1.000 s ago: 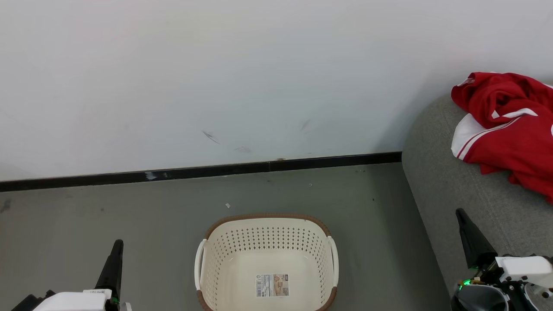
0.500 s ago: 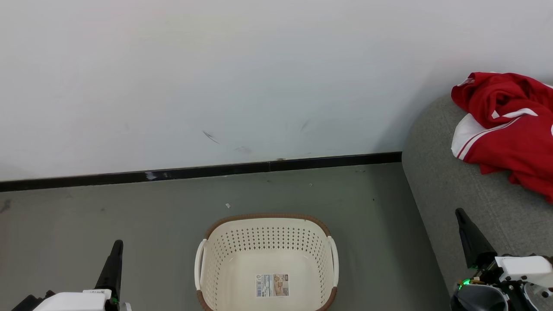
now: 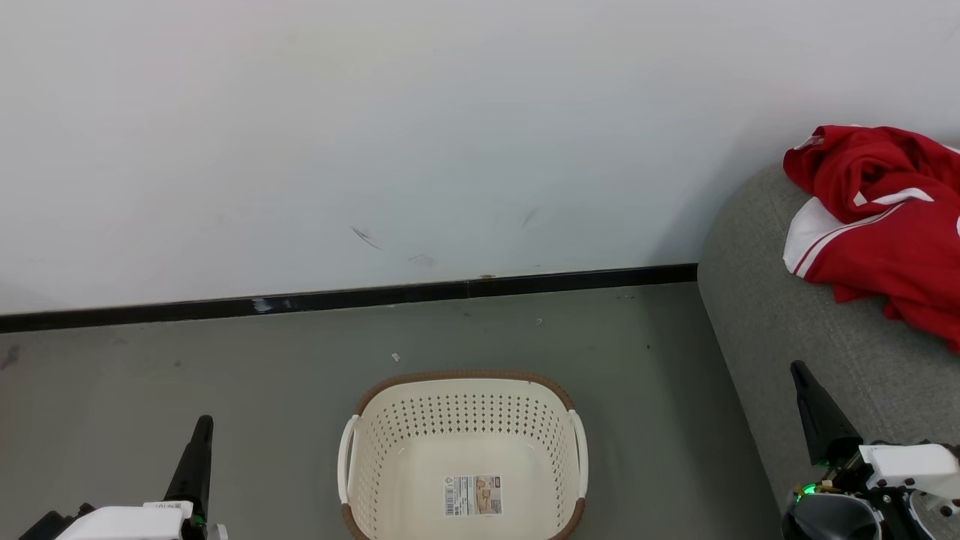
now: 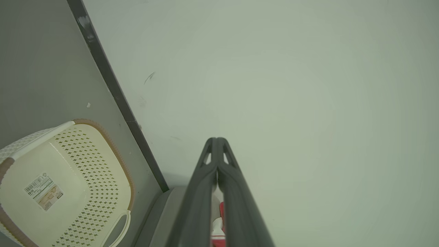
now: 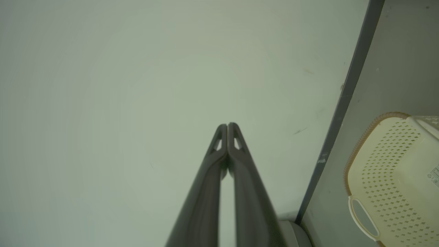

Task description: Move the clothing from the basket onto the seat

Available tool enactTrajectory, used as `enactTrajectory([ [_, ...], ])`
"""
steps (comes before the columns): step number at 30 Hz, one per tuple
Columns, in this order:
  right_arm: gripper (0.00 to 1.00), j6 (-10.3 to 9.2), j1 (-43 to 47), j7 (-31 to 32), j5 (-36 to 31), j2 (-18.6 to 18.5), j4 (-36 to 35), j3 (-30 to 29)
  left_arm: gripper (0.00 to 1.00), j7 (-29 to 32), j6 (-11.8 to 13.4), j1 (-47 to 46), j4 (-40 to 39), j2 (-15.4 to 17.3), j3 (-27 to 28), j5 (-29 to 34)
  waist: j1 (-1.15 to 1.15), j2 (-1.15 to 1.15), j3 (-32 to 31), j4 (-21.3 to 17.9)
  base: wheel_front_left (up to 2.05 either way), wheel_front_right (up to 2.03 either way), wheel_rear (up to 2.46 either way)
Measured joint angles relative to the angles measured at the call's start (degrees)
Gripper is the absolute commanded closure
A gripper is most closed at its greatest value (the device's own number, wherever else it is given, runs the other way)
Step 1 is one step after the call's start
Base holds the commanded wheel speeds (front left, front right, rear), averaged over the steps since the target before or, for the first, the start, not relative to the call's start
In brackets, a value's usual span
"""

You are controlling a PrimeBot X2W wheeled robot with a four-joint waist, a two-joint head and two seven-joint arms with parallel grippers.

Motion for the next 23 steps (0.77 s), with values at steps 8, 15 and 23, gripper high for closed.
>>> enactTrajectory([
  [8, 1.0, 0.0, 0.0, 0.0, 0.0, 0.0, 0.0, 0.0, 1.0, 0.0, 0.0, 0.0, 0.0, 0.0, 0.0, 0.0, 0.0, 0.0, 0.0, 0.0, 0.0, 0.0, 0.0],
  [15, 1.0, 0.0, 0.0, 0.0, 0.0, 0.0, -0.1, 0.1, 1.0, 0.0, 0.0, 0.0, 0.0, 0.0, 0.0, 0.0, 0.0, 0.0, 0.0, 0.0, 0.0, 0.0, 0.0],
  [23, 1.0, 0.0, 0.0, -0.1, 0.0, 0.0, -0.1, 0.1, 1.0, 0.0, 0.0, 0.0, 0.1, 0.0, 0.1, 0.0, -0.01, 0.0, 0.0, 0.0, 0.0, 0.0, 0.0],
])
